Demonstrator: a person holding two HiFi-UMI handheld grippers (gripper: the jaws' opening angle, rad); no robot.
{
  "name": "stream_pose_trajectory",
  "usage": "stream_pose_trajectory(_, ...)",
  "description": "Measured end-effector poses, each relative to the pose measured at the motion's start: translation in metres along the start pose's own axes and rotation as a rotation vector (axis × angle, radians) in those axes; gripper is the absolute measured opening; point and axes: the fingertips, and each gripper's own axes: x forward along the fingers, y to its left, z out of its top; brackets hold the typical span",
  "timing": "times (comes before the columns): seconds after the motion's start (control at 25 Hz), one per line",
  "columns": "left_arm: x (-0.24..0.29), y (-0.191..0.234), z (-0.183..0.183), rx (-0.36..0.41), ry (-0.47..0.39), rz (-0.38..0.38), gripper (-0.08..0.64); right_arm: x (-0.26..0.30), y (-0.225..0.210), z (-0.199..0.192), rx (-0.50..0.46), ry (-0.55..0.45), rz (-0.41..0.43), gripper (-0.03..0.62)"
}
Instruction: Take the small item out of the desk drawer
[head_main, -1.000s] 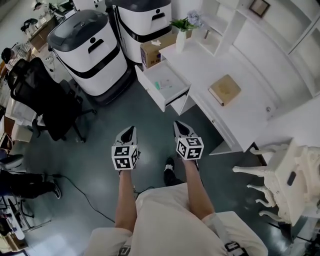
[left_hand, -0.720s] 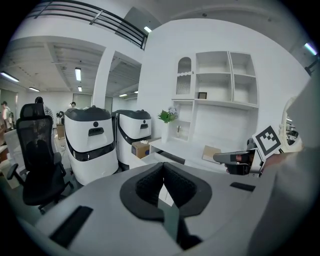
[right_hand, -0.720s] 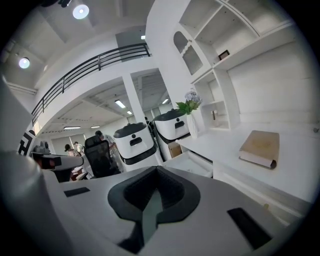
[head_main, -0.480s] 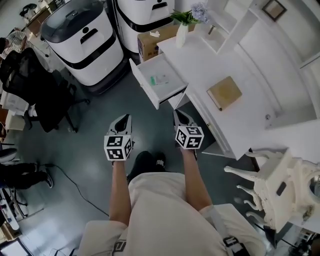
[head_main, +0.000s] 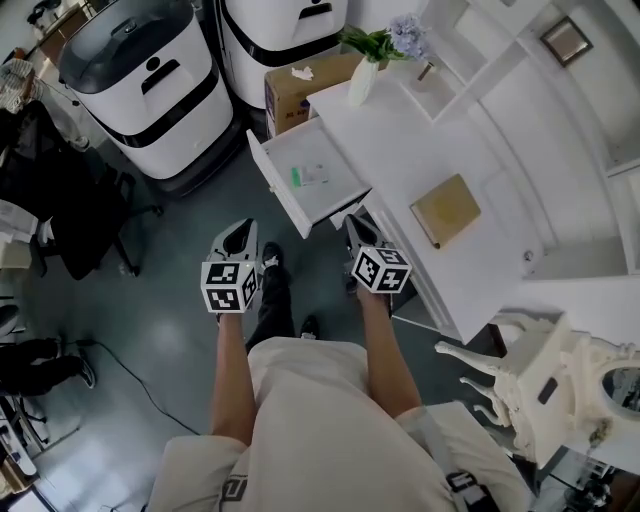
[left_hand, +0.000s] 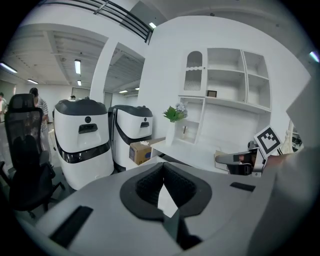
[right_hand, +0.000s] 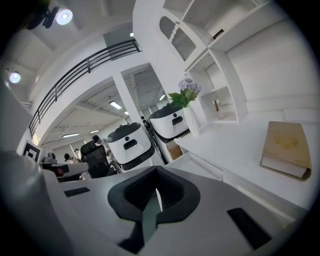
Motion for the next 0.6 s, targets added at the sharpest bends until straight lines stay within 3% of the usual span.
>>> stream_pose_trajectory(0.16, 0.055, 0.018, 0.010, -0.018, 0.024, -0.048, 0.017, 0.051, -0.009, 0.027, -0.001, 0.028, 0.031, 0.025)
stream_pose_trajectory(0.32, 0.113, 0.037, 0.028, 0.018, 0.059, -0.096, 0.017, 0.104, -0.019, 0.038, 0.026, 0.098, 0.075, 0.025)
stream_pose_trajectory(0.6, 0.186, 0.058, 0.051, 0.054, 0.102, -0.176, 0.017, 0.178, -0.040, 0.033, -0.131, 0.255, 0.061, 0.025)
